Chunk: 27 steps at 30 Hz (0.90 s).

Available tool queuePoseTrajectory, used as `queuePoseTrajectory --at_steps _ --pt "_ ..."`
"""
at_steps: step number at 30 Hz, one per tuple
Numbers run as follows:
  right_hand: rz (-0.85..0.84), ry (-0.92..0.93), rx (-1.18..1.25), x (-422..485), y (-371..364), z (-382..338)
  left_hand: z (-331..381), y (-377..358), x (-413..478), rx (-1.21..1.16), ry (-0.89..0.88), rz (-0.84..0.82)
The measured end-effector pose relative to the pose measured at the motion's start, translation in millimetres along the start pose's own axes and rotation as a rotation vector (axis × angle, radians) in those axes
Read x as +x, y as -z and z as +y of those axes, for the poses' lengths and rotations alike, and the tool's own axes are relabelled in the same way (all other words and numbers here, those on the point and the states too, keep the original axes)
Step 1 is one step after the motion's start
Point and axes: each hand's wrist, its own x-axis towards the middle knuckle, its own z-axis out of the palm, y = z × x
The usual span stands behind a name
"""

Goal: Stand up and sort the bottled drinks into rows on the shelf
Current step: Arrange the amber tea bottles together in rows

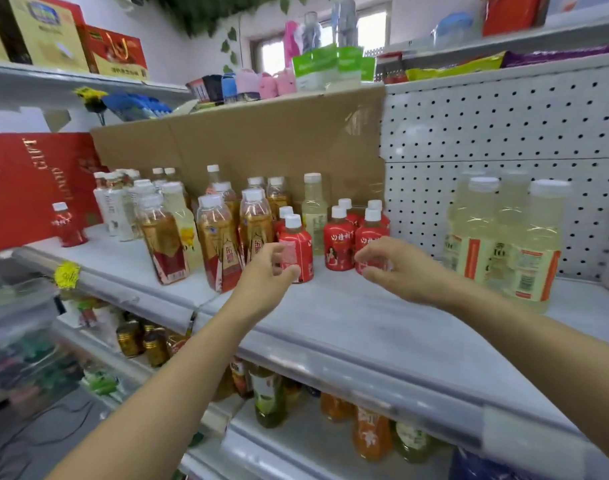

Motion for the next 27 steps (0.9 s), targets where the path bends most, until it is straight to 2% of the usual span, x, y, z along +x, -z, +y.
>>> queuePoseTrajectory --at_steps 7,11,16,20,24,27 --pt "0.085 -0.031 -0.117 104 -8 26 -25 -23 70 -0.075 0.069 0.050" --pt "0.091 0.099 -0.174 159 -19 17 -36 -41 101 -0.094 0.042 0.073" --pt "-0.086 0.215 -0.136 223 -38 1 -45 -59 113 0.081 0.009 0.182" --pt "-0.286 0.200 -0.127 249 -46 -7 -44 -46 91 0.146 -0.022 0.098" --pt "-0.266 0.267 -0.179 249 -43 -10 -51 -19 65 0.103 0.001 0.034" --pt "-0.320 0.292 -0.227 228 -29 -12 -52 -4 63 0.040 0.038 -0.017"
